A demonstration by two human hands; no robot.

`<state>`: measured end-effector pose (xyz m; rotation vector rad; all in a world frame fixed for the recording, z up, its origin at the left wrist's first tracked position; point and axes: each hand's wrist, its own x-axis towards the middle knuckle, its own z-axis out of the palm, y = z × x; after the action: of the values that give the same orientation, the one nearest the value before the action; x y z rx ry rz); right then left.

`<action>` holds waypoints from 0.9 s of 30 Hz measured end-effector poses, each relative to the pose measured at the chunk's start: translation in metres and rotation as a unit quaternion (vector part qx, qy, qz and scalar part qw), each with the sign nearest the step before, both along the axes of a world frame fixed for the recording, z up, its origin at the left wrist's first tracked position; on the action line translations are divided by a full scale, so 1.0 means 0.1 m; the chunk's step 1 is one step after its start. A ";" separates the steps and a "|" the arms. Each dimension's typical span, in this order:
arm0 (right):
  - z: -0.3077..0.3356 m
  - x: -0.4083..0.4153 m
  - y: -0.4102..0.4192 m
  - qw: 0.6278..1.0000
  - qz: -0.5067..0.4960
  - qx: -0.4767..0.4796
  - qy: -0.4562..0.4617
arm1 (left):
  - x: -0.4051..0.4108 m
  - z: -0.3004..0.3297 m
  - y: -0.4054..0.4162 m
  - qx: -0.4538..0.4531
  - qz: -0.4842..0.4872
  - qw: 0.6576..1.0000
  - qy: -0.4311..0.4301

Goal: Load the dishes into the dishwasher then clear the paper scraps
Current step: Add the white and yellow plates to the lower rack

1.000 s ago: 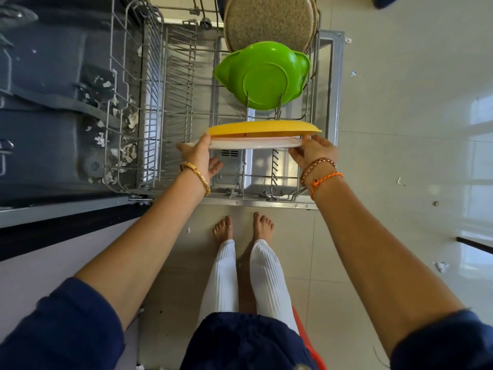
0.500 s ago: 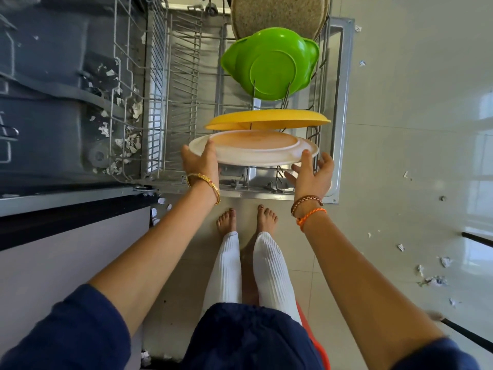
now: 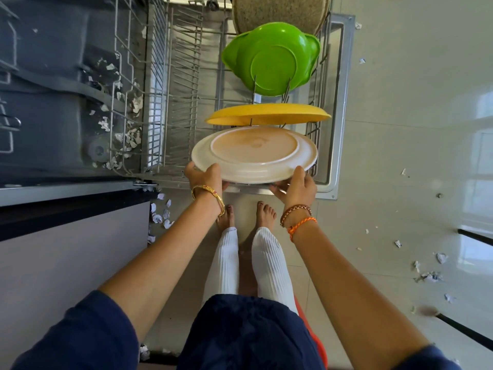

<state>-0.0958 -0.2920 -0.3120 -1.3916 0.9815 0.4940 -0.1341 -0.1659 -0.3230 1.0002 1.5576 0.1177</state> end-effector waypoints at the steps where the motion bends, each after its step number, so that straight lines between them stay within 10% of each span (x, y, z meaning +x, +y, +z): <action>1: 0.01 0.01 0.01 1.000 -0.007 0.013 0.008 | -0.01 0.03 -0.02 -0.006 0.015 1.000 -0.018; 14: 0.44 0.60 0.26 0.983 -0.110 0.085 -0.123 | 0.52 0.48 0.22 -0.014 -0.027 0.997 -0.064; 27: 0.20 0.63 0.27 0.996 0.048 0.055 -0.058 | 0.61 0.15 0.44 0.030 -0.183 0.982 0.024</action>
<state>-0.0324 -0.2650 -0.2921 -1.3572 0.7848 0.5244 -0.0729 -0.1220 -0.3075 1.3287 1.3944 -0.1169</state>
